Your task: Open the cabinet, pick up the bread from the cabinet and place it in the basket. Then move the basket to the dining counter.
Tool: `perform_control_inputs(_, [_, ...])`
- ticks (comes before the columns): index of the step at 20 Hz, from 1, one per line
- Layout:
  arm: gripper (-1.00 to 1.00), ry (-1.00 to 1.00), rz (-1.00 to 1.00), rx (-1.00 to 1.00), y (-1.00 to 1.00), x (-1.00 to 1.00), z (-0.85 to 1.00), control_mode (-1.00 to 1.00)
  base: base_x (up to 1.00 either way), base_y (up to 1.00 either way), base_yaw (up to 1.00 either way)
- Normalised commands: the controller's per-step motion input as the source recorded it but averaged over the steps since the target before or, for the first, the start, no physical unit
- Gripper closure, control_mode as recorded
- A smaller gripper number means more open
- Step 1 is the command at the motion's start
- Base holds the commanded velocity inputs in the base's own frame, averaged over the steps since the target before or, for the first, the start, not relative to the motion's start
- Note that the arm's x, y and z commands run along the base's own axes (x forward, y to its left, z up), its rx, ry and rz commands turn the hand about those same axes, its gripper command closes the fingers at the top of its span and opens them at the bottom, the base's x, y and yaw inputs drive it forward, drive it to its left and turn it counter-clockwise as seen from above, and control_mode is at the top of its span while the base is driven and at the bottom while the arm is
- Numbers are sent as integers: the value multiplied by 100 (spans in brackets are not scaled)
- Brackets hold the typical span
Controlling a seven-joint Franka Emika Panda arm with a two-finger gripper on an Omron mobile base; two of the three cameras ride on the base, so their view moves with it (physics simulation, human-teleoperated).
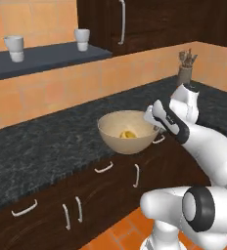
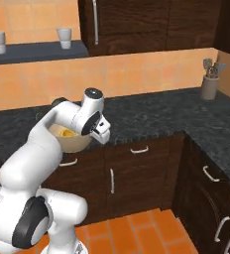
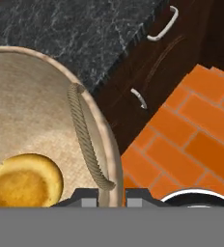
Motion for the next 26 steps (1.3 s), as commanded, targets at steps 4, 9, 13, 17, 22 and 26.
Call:
perform_control_inputs(4, [100, 0, 0, 0, 0, 0, 0, 100, -27, 0, -92])
perform_control_inputs(9, [100, 0, 0, 0, 0, 0, 0, 100, -17, 0, -94])
perform_control_inputs(13, [100, 0, 0, 0, 0, 0, 0, 100, -8, 0, -99])
perform_control_inputs(17, [100, 0, 0, 0, 0, 0, 0, 100, -2, 0, -100])
perform_control_inputs(22, [100, 0, 0, 0, 0, 0, 0, 100, -1, 0, -100])
perform_control_inputs(26, [100, 0, 0, 0, 0, 0, 0, 100, 0, 0, -100])
